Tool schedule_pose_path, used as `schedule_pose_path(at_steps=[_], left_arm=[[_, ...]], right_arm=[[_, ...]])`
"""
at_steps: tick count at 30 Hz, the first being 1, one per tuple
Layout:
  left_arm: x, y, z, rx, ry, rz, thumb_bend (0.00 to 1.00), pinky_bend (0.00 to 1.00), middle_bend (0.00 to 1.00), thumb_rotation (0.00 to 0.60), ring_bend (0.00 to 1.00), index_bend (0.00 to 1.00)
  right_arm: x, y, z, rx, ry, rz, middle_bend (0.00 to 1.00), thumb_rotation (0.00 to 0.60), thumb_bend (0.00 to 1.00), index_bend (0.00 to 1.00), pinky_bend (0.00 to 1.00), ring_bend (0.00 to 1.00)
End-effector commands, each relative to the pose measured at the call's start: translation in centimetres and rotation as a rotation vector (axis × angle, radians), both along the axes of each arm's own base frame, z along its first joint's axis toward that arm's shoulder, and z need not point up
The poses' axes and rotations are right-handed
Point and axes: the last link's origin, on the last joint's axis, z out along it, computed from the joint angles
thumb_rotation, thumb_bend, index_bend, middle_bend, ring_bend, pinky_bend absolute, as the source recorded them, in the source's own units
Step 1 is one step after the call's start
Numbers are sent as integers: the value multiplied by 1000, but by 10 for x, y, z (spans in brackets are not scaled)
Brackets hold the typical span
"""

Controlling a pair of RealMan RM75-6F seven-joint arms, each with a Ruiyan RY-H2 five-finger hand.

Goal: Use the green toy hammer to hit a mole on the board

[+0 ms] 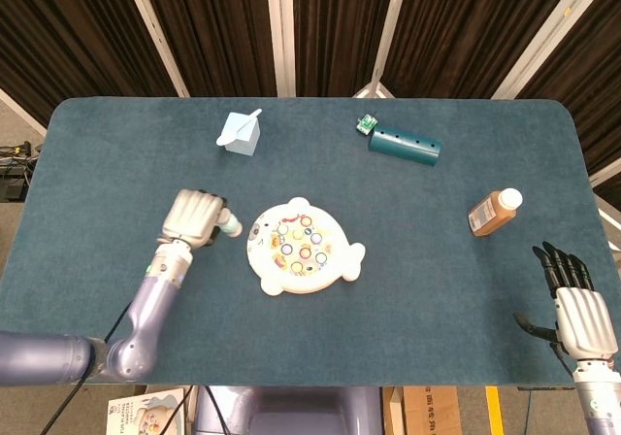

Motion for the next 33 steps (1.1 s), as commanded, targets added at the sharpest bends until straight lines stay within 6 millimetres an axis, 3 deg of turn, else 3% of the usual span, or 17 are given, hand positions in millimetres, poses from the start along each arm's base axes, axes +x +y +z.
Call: schedule_pose_path(at_steps=[1, 8, 17, 33], left_arm=[[-30, -8, 10, 18, -11, 38, 641, 516, 502, 600, 412, 630], [-67, -15, 12, 28, -35, 82, 641, 517, 502, 600, 412, 623], [-97, -27, -11, -17, -8, 107, 641, 516, 502, 600, 412, 619], [-104, -28, -27, -30, -13, 97, 632, 513, 495, 600, 406, 583]], right_arm=[[0, 0, -1, 0, 8, 4, 0, 600, 193, 0, 0, 0], [2, 1, -2, 0, 22, 14, 0, 600, 192, 0, 0, 0], [1, 2, -2, 1, 31, 17, 0, 600, 192, 0, 0, 0], [1, 2, -2, 3, 32, 21, 0, 600, 192, 0, 0, 0]])
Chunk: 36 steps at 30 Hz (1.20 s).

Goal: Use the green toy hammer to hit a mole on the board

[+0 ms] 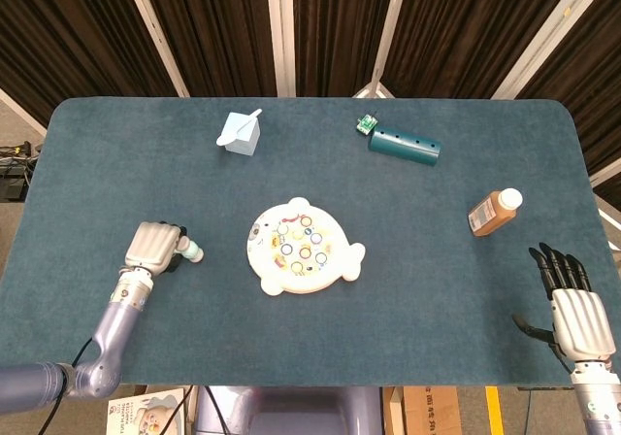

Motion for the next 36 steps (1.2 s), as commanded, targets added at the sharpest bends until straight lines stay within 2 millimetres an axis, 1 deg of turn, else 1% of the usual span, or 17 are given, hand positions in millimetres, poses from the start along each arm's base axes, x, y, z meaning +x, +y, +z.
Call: schedule_pose_path(at_steps=[1, 5, 14, 17, 27, 36], left_arm=[[-1, 0, -2, -2, 1, 3, 630, 513, 493, 600, 404, 580], [-3, 0, -2, -6, 6, 5, 614, 511, 491, 600, 403, 575], [-1, -1, -1, -7, 1, 6, 470, 499, 470, 600, 383, 549], [-1, -1, 0, -9, 1, 8, 439, 498, 469, 600, 383, 542], [0, -1, 3, -5, 9, 5, 414, 493, 460, 600, 381, 524], [4, 2, 6, 8, 11, -4, 414, 492, 459, 600, 380, 517]], right_arm=[[0, 0, 0, 0, -1, -1, 0, 600, 192, 0, 0, 0], [0, 0, 0, 1, -1, 0, 0, 600, 192, 0, 0, 0], [0, 0, 0, 0, -2, 1, 0, 600, 192, 0, 0, 0], [1, 0, 0, 0, -2, 2, 0, 600, 192, 0, 0, 0], [1, 1, 0, -1, -3, 2, 0, 600, 192, 0, 0, 0], [2, 1, -1, 1, -2, 6, 0, 600, 192, 0, 0, 0]])
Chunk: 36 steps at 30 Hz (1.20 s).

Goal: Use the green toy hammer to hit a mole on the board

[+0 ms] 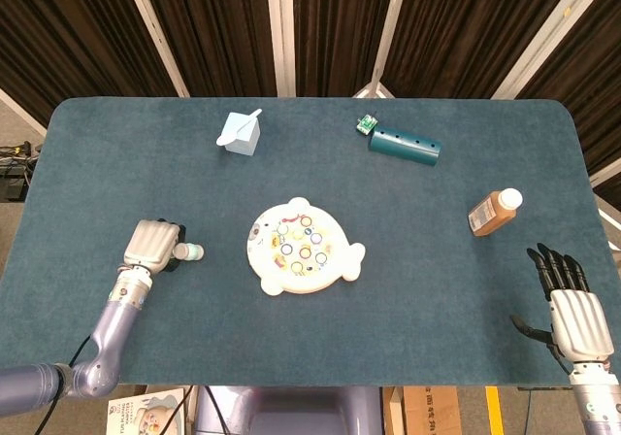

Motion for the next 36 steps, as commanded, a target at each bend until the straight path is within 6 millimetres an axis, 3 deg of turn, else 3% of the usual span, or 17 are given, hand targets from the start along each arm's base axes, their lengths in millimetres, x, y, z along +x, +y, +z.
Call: schedule_pose_path(at_steps=[1, 36], left_arm=[[1, 0, 0, 0, -1, 0, 414, 492, 459, 600, 380, 516], [4, -1, 19, 38, -14, -11, 414, 486, 442, 600, 375, 490]], right_arm=[[0, 0, 0, 0, 1, 0, 0, 600, 192, 0, 0, 0], [0, 1, 0, 3, 3, -2, 0, 600, 192, 0, 0, 0]])
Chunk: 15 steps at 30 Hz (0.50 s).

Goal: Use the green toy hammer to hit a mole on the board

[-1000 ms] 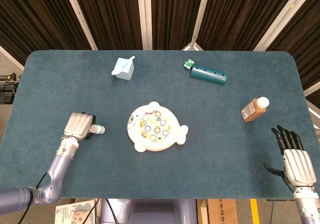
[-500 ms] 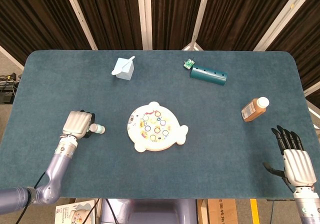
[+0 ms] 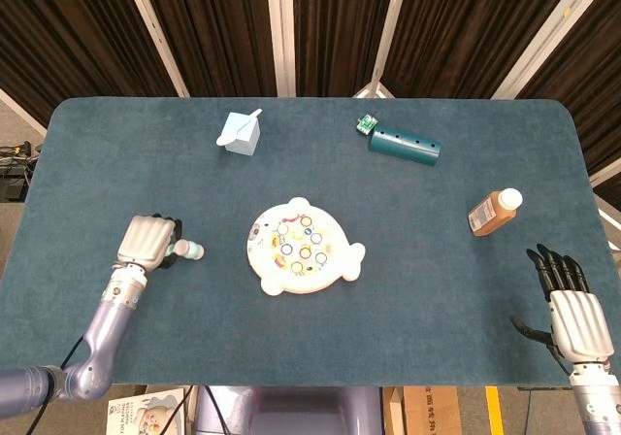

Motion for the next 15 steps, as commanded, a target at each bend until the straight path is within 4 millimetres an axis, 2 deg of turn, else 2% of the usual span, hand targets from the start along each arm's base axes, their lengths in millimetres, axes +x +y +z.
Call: schedule_pose_path(at_steps=[1, 10, 15], left_arm=[[-2, 1, 2, 8, 3, 0, 414, 486, 442, 600, 375, 489], [-4, -2, 12, 24, -9, 5, 414, 486, 441, 600, 375, 489], [-10, -11, 31, 59, -49, 15, 414, 486, 437, 600, 375, 485]], right_arm=[[0, 0, 0, -1, 0, 0, 0, 600, 192, 0, 0, 0], [0, 0, 0, 1, 1, -1, 0, 600, 192, 0, 0, 0], [0, 1, 0, 1, 4, 0, 0, 600, 192, 0, 0, 0]])
